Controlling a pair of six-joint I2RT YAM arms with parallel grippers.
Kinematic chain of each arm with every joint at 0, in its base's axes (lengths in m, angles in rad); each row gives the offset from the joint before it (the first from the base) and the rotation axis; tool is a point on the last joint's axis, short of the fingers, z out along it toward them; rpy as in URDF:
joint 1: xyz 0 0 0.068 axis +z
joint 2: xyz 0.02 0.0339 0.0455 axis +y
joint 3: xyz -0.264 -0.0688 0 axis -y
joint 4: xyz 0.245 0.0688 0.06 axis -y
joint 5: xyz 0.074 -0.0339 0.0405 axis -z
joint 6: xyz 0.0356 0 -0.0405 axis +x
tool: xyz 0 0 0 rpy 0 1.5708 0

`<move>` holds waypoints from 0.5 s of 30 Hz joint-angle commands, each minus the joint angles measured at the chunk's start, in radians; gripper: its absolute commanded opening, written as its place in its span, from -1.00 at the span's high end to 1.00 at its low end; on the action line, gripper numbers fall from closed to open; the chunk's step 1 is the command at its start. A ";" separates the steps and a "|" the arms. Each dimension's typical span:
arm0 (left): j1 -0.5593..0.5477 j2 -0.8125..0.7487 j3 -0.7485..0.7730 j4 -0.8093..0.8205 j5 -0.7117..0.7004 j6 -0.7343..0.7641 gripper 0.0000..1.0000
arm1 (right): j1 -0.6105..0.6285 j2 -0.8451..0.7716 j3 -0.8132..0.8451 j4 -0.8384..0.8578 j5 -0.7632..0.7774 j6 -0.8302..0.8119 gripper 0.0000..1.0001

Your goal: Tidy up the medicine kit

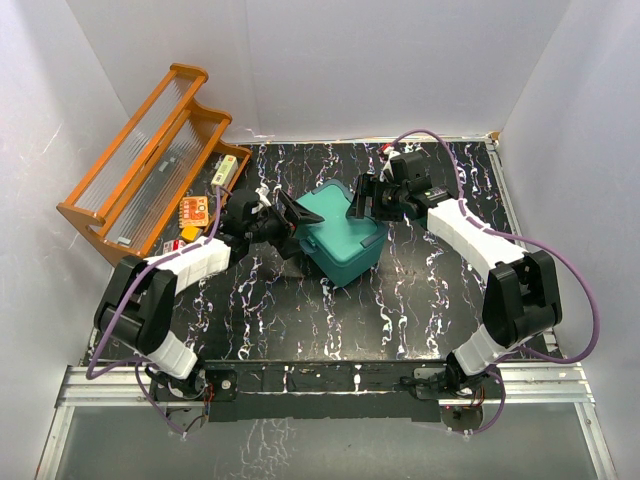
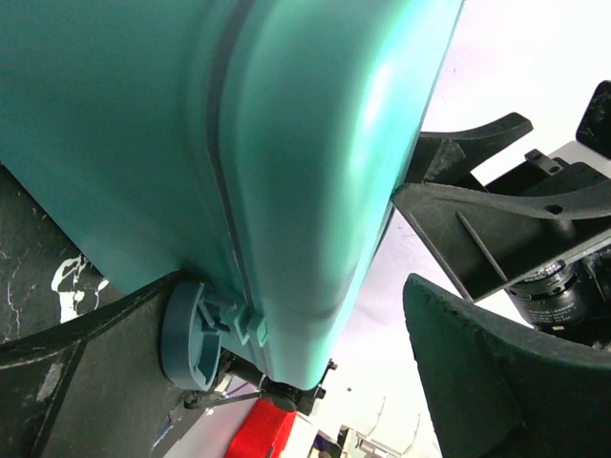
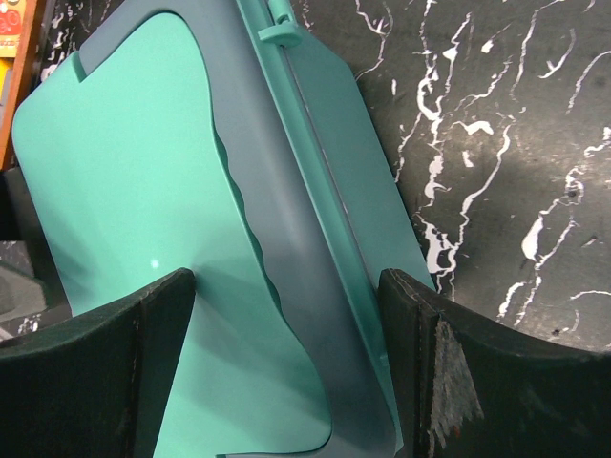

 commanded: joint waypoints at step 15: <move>-0.006 -0.050 0.174 -0.375 0.018 0.115 -0.50 | 0.021 0.011 -0.022 0.010 -0.060 0.031 -0.48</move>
